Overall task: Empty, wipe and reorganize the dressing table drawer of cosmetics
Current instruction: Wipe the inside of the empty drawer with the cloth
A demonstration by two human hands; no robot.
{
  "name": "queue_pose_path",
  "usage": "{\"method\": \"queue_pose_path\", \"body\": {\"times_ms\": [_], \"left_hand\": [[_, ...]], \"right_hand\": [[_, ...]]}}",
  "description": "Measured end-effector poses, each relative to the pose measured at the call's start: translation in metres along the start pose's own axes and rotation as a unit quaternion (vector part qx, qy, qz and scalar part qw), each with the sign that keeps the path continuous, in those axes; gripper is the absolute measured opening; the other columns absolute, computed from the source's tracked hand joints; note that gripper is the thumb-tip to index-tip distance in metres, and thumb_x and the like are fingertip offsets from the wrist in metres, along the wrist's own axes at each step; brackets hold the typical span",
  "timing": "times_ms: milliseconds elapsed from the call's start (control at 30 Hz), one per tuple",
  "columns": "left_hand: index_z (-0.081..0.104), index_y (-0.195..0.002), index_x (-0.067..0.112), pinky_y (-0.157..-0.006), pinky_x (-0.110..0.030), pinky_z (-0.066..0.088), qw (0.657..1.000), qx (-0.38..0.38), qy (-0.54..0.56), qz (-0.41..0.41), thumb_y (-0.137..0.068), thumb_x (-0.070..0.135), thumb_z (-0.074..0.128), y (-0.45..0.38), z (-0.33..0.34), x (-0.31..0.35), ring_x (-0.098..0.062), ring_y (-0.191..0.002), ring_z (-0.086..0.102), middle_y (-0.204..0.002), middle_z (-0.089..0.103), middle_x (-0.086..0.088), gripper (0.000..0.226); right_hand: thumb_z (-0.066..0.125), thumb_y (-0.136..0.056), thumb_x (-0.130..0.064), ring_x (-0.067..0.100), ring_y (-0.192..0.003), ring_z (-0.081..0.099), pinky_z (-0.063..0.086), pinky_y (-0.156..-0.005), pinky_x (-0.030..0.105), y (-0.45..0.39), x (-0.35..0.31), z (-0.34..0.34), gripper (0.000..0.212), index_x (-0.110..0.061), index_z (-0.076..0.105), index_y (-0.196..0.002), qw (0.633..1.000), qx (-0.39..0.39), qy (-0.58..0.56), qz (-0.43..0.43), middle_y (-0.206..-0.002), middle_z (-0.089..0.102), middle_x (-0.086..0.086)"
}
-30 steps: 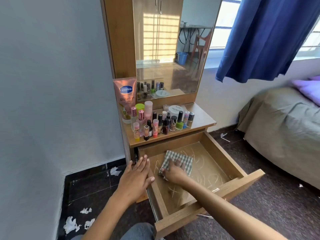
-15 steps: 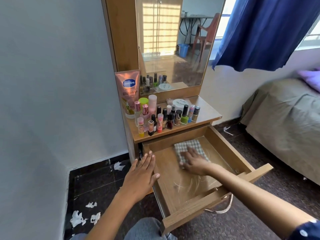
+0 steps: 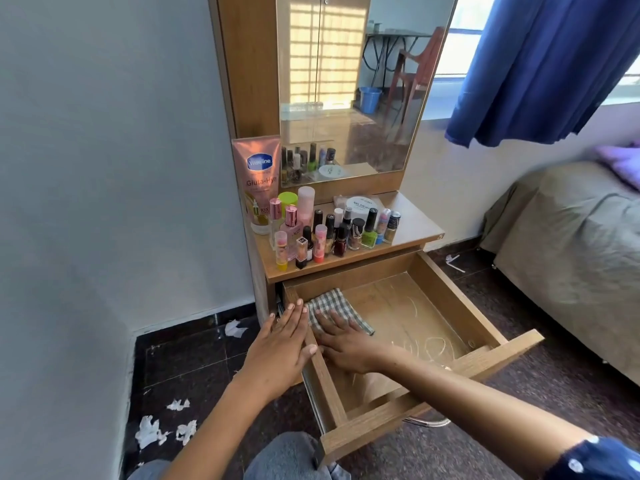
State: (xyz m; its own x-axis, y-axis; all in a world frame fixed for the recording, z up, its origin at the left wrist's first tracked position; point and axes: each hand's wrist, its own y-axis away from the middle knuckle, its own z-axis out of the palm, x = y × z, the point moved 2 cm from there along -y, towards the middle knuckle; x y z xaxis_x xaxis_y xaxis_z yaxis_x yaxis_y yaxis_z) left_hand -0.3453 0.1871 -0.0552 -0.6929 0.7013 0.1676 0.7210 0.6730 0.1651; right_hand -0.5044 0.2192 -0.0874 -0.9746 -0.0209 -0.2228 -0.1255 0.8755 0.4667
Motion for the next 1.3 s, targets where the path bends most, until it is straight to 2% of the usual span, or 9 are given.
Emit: {"method": "queue_pose_path", "body": {"times_ms": [67,200,333,533,700,967,1100,1200,1300], "left_hand": [[-0.015,-0.148,0.017,-0.112,-0.031,-0.015,1.000,-0.001,-0.002,0.000,-0.098,0.051,0.009,0.001,-0.001,0.002,-0.006,-0.137,-0.025,-0.153,-0.025,0.002,0.065],[-0.015,-0.148,0.016,-0.111,-0.031,-0.017,1.000,0.005,-0.026,0.005,-0.074,0.061,-0.017,0.000,0.001,0.003,-0.005,-0.136,-0.024,-0.152,-0.024,0.003,0.087],[-0.013,-0.149,0.015,-0.113,-0.032,-0.016,1.000,0.002,-0.021,-0.008,-0.101,0.046,0.014,0.002,-0.004,0.003,-0.008,-0.141,-0.020,-0.155,-0.020,0.001,0.063],[-0.013,-0.148,0.016,-0.115,-0.033,-0.015,1.000,-0.005,-0.015,-0.011,-0.102,0.044,0.016,0.002,-0.005,0.003,-0.009,-0.141,-0.021,-0.155,-0.021,0.000,0.062],[-0.014,-0.148,0.012,-0.115,-0.035,-0.014,1.000,-0.014,-0.002,-0.014,-0.101,0.047,0.018,0.000,-0.005,0.007,-0.013,-0.141,-0.022,-0.154,-0.023,-0.004,0.066],[-0.004,-0.149,0.007,-0.111,-0.028,-0.018,0.990,0.097,0.086,-0.064,-0.100,0.049,0.010,-0.031,0.006,0.037,-0.015,-0.142,-0.018,-0.156,-0.017,-0.009,0.067],[0.003,-0.150,0.010,-0.111,-0.028,-0.016,0.980,0.156,0.096,-0.077,-0.086,0.054,-0.011,-0.040,0.015,0.047,-0.014,-0.143,-0.012,-0.157,-0.009,-0.005,0.079],[0.003,-0.150,0.011,-0.113,-0.030,-0.013,0.977,0.180,0.086,-0.079,-0.084,0.051,-0.010,-0.040,0.020,0.047,-0.014,-0.144,-0.011,-0.157,-0.008,-0.004,0.078],[0.002,-0.150,0.011,-0.116,-0.032,-0.009,0.975,0.188,0.084,-0.078,-0.085,0.049,-0.010,-0.038,0.021,0.048,-0.015,-0.143,-0.012,-0.156,-0.009,-0.004,0.076]], "right_hand": [[0.020,-0.104,-0.040,0.021,-0.147,-0.017,-0.006,-0.119,0.046,-0.002,0.002,-0.001,0.054,-0.029,0.001,-0.153,1.000,0.013,0.013,-0.005,-0.161,-0.013,-0.002],[0.020,-0.103,-0.042,0.023,-0.148,-0.013,-0.001,-0.120,0.047,-0.010,-0.002,-0.004,0.055,-0.029,0.000,-0.153,0.998,0.035,0.042,0.014,-0.162,-0.011,-0.001],[0.020,-0.103,-0.045,0.024,-0.149,-0.010,0.003,-0.121,0.048,-0.019,-0.003,-0.008,0.056,-0.030,-0.002,-0.153,0.997,0.036,0.056,0.044,-0.162,-0.010,-0.002],[0.018,-0.102,-0.049,0.026,-0.147,-0.016,0.000,-0.118,0.052,-0.010,0.057,-0.012,0.058,-0.033,-0.004,-0.153,0.989,0.052,-0.015,0.135,-0.160,-0.015,-0.003],[0.028,-0.101,-0.049,0.032,-0.146,-0.019,0.001,-0.119,0.055,0.010,0.142,-0.022,0.058,-0.036,0.006,-0.153,0.964,0.084,-0.108,0.228,-0.159,-0.020,0.013],[0.021,-0.098,-0.059,0.035,-0.135,-0.039,-0.018,-0.111,0.059,0.013,0.082,-0.014,0.070,-0.034,-0.024,-0.146,0.975,-0.006,-0.101,0.198,-0.143,-0.045,0.009],[0.025,-0.097,-0.061,0.035,-0.132,-0.042,-0.017,-0.113,0.059,0.014,0.043,0.005,0.078,-0.031,-0.028,-0.146,0.988,-0.061,-0.046,0.134,-0.141,-0.049,0.012],[0.025,-0.095,-0.064,0.031,-0.137,-0.038,-0.014,-0.115,0.057,0.013,0.057,0.001,0.082,-0.028,-0.026,-0.147,0.989,-0.045,-0.035,0.134,-0.147,-0.043,0.008],[0.021,-0.093,-0.068,0.030,-0.140,-0.033,-0.013,-0.117,0.055,0.016,0.098,-0.012,0.084,-0.024,-0.025,-0.148,0.977,0.003,-0.054,0.206,-0.150,-0.039,0.007]]}}
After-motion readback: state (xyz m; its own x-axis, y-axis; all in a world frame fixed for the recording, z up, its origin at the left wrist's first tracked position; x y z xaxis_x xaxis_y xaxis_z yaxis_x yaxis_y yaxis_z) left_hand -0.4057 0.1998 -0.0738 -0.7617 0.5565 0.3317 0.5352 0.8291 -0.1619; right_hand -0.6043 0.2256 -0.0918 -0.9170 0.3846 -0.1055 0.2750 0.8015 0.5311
